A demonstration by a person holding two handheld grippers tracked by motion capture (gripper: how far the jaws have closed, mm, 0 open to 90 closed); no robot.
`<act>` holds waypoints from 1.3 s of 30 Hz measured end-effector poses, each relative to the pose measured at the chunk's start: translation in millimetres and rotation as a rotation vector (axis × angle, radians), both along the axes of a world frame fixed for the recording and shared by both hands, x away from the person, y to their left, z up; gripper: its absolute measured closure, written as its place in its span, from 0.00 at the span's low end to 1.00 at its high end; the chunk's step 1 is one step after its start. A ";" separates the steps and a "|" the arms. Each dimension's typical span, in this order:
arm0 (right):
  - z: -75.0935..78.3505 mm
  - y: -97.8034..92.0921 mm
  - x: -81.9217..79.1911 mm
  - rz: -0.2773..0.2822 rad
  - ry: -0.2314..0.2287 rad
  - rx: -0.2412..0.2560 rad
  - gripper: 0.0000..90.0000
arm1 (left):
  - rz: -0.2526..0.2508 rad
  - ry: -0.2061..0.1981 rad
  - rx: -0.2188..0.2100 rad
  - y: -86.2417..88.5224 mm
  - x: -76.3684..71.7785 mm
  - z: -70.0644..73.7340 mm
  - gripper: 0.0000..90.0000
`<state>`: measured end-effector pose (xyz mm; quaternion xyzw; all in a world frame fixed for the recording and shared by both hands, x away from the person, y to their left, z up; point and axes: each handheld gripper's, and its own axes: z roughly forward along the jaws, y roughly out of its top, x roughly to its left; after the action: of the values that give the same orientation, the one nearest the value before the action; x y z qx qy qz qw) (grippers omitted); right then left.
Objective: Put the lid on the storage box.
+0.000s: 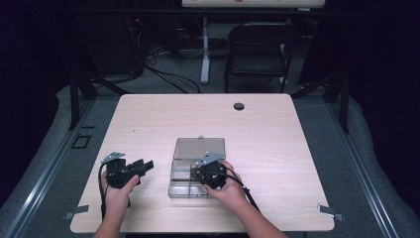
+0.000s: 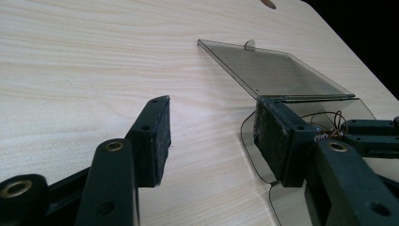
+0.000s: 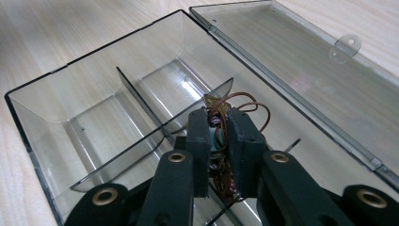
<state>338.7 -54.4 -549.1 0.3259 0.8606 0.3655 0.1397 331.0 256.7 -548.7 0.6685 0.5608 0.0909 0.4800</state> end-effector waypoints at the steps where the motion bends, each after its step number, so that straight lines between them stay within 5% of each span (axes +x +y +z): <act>1: -0.1 -0.1 0.5 -0.002 0.009 0.004 0.85 | 0.000 0.000 0.001 0.1 0.0 0.1 0.52; 8: 8.6 -6.4 -2.3 -0.002 0.018 0.063 0.76 | 0.002 0.000 0.005 -0.8 -0.4 0.6 0.52; 17: 23.4 -23.8 -3.4 -0.040 0.000 0.112 0.75 | -0.009 -0.010 0.031 -6.8 4.1 1.5 0.56; 25: 28.1 -30.5 -3.3 -0.041 0.040 0.146 0.70 | -0.023 -0.011 0.036 -12.7 8.9 1.6 0.57; 28: 25.8 -28.9 -1.9 -0.010 0.105 0.183 0.65 | -0.027 -0.010 0.036 -14.3 10.3 1.8 0.57; 32: 23.8 -27.4 -2.8 -0.007 0.107 0.193 0.54 | -0.032 -0.008 0.038 -15.9 11.5 2.2 0.57; 39: 28.7 -33.2 -5.6 -0.018 0.105 0.239 0.54 | -0.036 -0.011 0.041 -16.9 12.2 2.0 0.57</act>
<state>333.1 -87.6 -520.4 0.3664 0.8143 0.4465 0.0579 343.2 239.8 -546.8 0.6876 0.5442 0.0971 0.4707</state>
